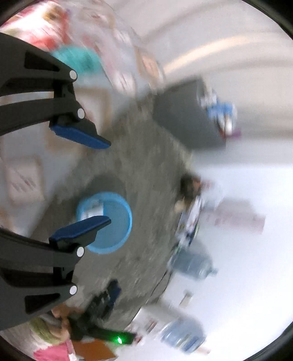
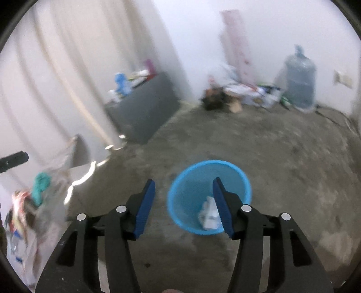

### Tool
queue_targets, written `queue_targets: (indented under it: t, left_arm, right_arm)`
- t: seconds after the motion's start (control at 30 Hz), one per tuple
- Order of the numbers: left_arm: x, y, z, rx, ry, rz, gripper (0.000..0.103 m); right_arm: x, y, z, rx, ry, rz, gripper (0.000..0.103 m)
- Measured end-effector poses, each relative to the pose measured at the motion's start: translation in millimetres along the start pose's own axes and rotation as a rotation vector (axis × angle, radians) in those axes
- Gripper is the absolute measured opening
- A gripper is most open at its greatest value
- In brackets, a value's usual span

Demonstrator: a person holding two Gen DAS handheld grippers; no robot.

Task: Collect trash
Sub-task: 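Grasp the white tissue paper with the right tool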

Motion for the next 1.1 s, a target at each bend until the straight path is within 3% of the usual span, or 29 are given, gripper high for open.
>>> queue_targets:
  t: [0.07, 0.17, 0.3, 0.4, 0.57, 0.7, 0.9, 1.1]
  left_arm:
    - [-33, 15, 45, -0.054, -0.113, -0.043, 0.06]
    - [-75, 42, 102, -0.163, -0.222, -0.077, 0.06]
    - [-120, 82, 149, -0.303, -0.297, -0.125, 0.06]
    - [-134, 117, 155, -0.36, -0.292, -0.149, 0.06]
    - [-134, 171, 165, -0.375, -0.29, -0.127, 0.06]
    - [-130, 194, 166, -0.381, -0.276, -0.108, 0.052]
    - [-115, 214, 186, -0.465, -0.232, -0.06, 0.027]
    - [-89, 235, 196, -0.534, -0.175, 0.025, 0.014]
  right_arm:
    - [-5, -5, 24, -0.043, -0.063, -0.017, 0.051]
    - [-9, -6, 71, -0.102, -0.197, -0.012, 0.051]
    - [-11, 7, 135, -0.195, -0.348, 0.043, 0.051]
    - [-14, 20, 173, -0.224, -0.448, 0.09, 0.05]
    - [-27, 42, 241, -0.309, -0.593, 0.174, 0.035]
    - [-38, 56, 277, -0.378, -0.678, 0.225, 0.025]
    - [-37, 78, 316, -0.443, -0.702, 0.335, 0.014]
    - [-18, 98, 334, -0.474, -0.673, 0.454, 0.008]
Point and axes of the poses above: each gripper's, at about its wrist camera, not at the fingertips, and x roughly the way its jaws point, z to its left, y to its underside, the point moved 5 cm from there along x, roughly the way its jaws point, and after that the axes turned 14 degrees about -x, right-handed, at the moved point
